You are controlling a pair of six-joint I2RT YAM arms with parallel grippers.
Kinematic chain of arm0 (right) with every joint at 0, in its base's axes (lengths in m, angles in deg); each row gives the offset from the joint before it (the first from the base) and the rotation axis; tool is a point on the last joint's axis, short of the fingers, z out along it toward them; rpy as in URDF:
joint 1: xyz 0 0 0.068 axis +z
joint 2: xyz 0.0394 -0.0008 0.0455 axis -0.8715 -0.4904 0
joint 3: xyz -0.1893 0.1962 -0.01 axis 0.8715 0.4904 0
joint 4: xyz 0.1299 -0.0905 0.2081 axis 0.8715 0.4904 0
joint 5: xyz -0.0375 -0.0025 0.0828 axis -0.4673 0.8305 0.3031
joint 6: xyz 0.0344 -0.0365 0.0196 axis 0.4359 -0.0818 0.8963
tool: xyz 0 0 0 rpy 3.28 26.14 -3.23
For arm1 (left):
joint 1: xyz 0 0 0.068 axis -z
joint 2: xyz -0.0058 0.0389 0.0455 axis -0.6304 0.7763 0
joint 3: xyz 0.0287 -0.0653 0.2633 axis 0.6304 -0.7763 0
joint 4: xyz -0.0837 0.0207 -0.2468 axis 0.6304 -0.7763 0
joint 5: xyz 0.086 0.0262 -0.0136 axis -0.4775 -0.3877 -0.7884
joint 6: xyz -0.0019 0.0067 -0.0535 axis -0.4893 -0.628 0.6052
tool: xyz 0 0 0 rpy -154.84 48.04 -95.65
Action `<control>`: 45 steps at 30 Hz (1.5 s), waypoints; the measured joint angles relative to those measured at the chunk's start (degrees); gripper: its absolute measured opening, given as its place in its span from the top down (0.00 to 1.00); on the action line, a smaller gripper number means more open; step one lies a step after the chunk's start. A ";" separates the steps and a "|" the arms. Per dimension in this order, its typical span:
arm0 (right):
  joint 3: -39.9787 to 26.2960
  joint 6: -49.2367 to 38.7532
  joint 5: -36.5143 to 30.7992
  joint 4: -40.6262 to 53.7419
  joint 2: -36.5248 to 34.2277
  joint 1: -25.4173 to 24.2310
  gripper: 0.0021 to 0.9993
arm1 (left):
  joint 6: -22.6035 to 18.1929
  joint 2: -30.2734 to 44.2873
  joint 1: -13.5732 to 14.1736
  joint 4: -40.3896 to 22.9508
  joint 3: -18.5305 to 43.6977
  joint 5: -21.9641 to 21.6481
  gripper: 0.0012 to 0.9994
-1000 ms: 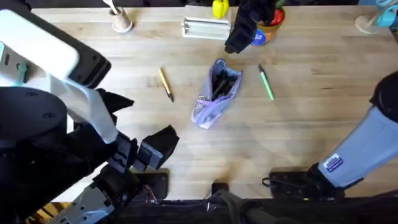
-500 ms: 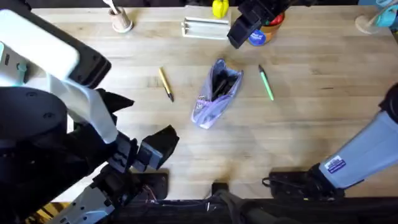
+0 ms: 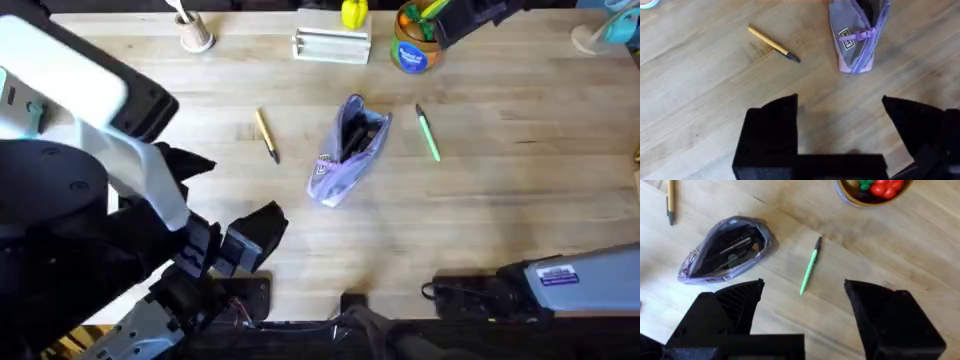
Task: Unzip the bag, pick up the pens from the table one at a time and place them inside, then zip the bag closed.
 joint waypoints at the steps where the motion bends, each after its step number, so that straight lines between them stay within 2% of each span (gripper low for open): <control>1: 2.55 0.36 0.00 -1.84 1.58 -0.04 0.00 | 0.00 0.00 0.00 0.00 0.00 0.00 0.01; 8: 22.80 4.74 -0.04 -14.89 11.32 -0.06 0.00 | 0.01 0.00 0.00 0.01 0.00 0.00 0.01; 12: 30.68 8.26 -1.17 -20.38 12.05 -0.04 0.00 | 0.00 -0.01 0.00 0.00 0.00 0.00 0.01; 20: 43.67 15.84 -8.35 -30.06 12.04 1.06 0.00 | 0.00 0.00 0.00 0.00 0.00 -0.02 0.01; 29: 50.75 17.42 -11.20 -36.97 8.60 2.41 0.00 | 0.00 0.00 0.00 0.00 0.00 -0.02 0.01; 39: 51.32 17.59 -11.61 -37.41 0.92 2.41 0.00 | 0.00 0.00 0.00 0.00 0.00 0.00 0.01; 45: 50.39 17.76 -10.96 -37.15 -0.84 2.41 0.00 | 0.00 0.00 0.00 0.00 0.00 -0.02 0.01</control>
